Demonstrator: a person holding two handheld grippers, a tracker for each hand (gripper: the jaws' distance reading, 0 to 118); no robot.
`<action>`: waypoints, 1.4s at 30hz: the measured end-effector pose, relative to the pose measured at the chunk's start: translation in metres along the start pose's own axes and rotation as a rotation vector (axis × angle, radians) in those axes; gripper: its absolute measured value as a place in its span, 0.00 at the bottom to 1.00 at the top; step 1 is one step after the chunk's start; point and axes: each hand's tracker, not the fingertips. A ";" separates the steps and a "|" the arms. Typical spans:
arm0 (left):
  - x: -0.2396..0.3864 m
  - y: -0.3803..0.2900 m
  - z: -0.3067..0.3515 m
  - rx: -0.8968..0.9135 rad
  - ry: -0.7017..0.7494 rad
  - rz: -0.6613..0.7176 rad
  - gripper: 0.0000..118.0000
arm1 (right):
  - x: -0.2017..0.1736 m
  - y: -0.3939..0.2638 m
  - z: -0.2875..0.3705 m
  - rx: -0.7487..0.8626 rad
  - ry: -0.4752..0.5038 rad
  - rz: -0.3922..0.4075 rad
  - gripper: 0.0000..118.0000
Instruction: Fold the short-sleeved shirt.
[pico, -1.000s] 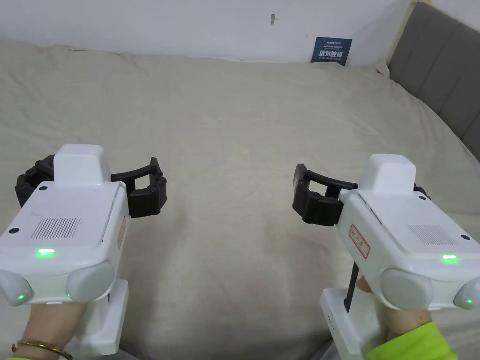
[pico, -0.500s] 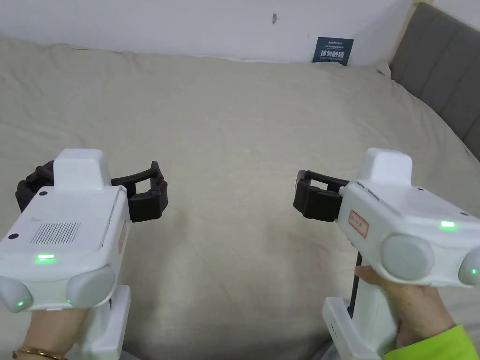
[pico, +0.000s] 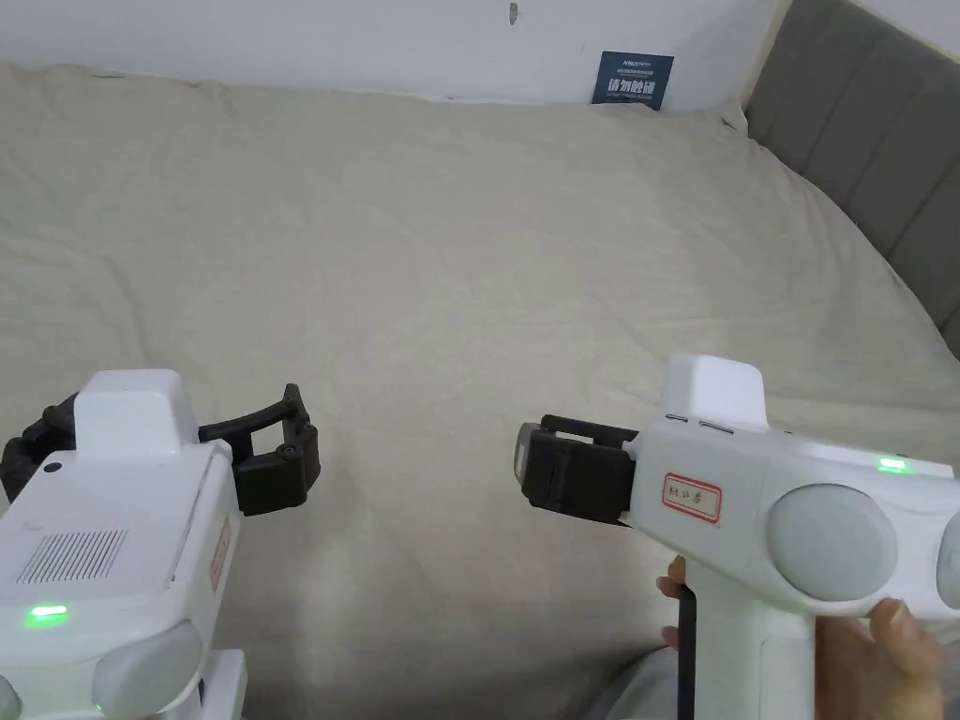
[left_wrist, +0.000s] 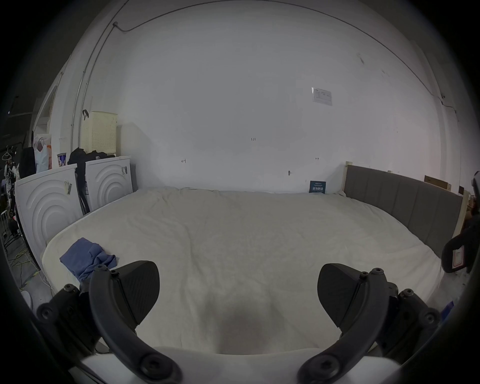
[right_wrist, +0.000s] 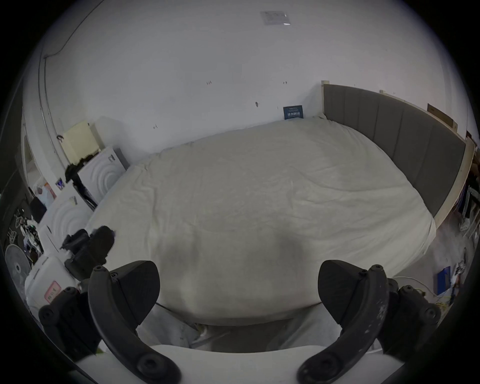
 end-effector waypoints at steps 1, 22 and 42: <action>0.001 0.000 0.001 -0.003 -0.002 -0.001 1.00 | 0.001 0.002 -0.003 -0.010 -0.005 -0.003 1.00; -0.011 -0.015 -0.021 -0.136 0.021 0.043 1.00 | -0.002 -0.006 -0.031 0.000 -0.051 0.001 1.00; -0.004 -0.010 -0.311 -0.503 0.025 0.209 1.00 | 0.046 0.085 -0.327 -0.099 -0.283 0.114 1.00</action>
